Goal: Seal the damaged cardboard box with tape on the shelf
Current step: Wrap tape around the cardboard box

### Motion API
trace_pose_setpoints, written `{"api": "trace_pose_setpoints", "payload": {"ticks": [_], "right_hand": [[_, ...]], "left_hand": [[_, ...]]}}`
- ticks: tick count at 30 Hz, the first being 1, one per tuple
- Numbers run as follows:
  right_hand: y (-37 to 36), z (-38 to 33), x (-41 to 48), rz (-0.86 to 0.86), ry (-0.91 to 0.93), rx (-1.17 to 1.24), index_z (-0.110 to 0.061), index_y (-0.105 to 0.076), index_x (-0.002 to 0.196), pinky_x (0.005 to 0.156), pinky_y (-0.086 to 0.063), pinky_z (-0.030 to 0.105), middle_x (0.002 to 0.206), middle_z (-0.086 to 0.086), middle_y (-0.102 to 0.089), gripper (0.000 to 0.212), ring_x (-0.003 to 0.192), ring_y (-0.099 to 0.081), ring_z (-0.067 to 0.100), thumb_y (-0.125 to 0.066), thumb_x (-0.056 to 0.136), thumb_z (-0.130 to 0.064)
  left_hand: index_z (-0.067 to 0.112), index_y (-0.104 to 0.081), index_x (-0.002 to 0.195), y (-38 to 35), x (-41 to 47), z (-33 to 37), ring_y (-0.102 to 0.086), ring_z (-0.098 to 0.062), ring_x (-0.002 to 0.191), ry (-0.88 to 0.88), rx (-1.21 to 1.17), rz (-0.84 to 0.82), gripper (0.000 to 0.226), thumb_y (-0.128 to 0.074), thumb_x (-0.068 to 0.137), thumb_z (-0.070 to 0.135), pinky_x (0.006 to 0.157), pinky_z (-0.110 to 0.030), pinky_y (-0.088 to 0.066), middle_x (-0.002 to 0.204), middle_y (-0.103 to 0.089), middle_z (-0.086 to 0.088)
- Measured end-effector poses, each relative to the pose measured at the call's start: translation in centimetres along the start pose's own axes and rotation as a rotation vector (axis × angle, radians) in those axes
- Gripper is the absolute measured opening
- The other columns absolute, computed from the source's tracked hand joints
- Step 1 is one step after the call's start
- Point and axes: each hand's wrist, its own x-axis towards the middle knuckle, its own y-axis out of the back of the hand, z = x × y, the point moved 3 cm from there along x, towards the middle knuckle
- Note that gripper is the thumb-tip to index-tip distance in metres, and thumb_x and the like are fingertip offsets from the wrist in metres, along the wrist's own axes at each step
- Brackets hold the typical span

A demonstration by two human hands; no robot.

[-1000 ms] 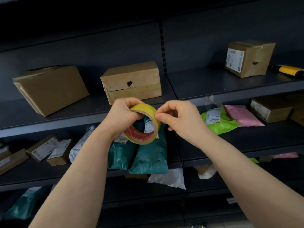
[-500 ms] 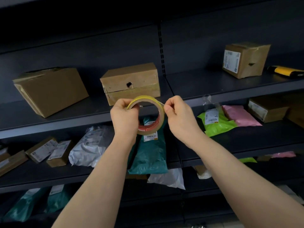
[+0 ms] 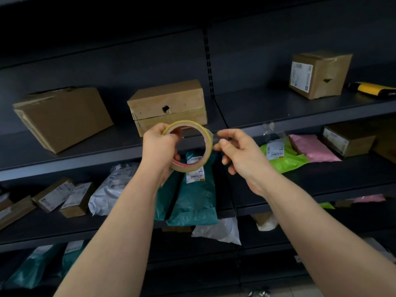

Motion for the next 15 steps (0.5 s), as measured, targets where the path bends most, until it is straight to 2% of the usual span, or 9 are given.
{"api": "trace_pose_setpoints", "payload": {"ticks": [1, 3, 8, 11, 15], "right_hand": [[0.0, 0.2, -0.1, 0.004, 0.017, 0.022, -0.023, -0.059, 0.116, 0.045, -0.042, 0.019, 0.097, -0.004, -0.067, 0.019, 0.061, -0.056, 0.003, -0.051, 0.100, -0.016], [-0.3, 0.2, -0.3, -0.005, 0.056, 0.032, -0.022, -0.066, 0.116, 0.049, -0.047, 0.020, 0.097, -0.004, -0.071, 0.022, 0.066, -0.063, 0.003, -0.059, 0.096, -0.015], [0.0, -0.2, -0.2, 0.071, 0.096, 0.092, -0.020, -0.076, 0.095, 0.049, -0.047, 0.017, 0.079, -0.004, -0.075, 0.014, 0.066, -0.065, 0.003, -0.075, 0.083, -0.012], [0.3, -0.4, 0.1, 0.078, 0.077, 0.108, -0.021, -0.074, 0.084, 0.046, -0.045, 0.018, 0.073, -0.006, -0.072, 0.006, 0.064, -0.064, 0.003, -0.073, 0.085, -0.015], [-0.1, -0.6, 0.8, -0.014, 0.033, -0.081, -0.023, -0.065, 0.083, 0.052, -0.038, 0.017, 0.075, -0.009, -0.062, 0.016, 0.065, -0.057, 0.002, -0.057, 0.097, -0.022]], "left_hand": [[0.013, -0.061, 0.086, 0.0, 0.1, 0.1, -0.037, -0.012, 0.040, 0.023, -0.033, 0.000, 0.021, -0.050, 0.089, -0.004, 0.040, -0.024, -0.037, 0.059, -0.048, -0.001], [0.013, -0.061, 0.088, 0.0, 0.3, 0.1, -0.036, -0.013, 0.040, 0.042, -0.060, 0.016, 0.023, -0.047, 0.087, -0.006, 0.040, -0.023, -0.036, 0.062, -0.049, -0.003], [0.012, -0.060, 0.086, -0.5, 0.3, -0.4, -0.033, -0.010, 0.035, 0.056, -0.088, 0.035, 0.022, -0.047, 0.087, -0.006, 0.041, -0.024, -0.035, 0.063, -0.048, -0.006], [0.011, -0.060, 0.087, -0.7, 0.5, -0.4, -0.034, -0.010, 0.036, 0.046, -0.074, 0.025, 0.018, -0.051, 0.088, -0.005, 0.040, -0.024, -0.035, 0.062, -0.046, -0.004], [0.014, -0.060, 0.081, -0.8, 0.7, -0.3, -0.040, -0.016, 0.047, -0.003, -0.019, 0.033, 0.018, -0.055, 0.089, -0.001, 0.043, -0.026, -0.037, 0.065, -0.050, -0.004]]}}
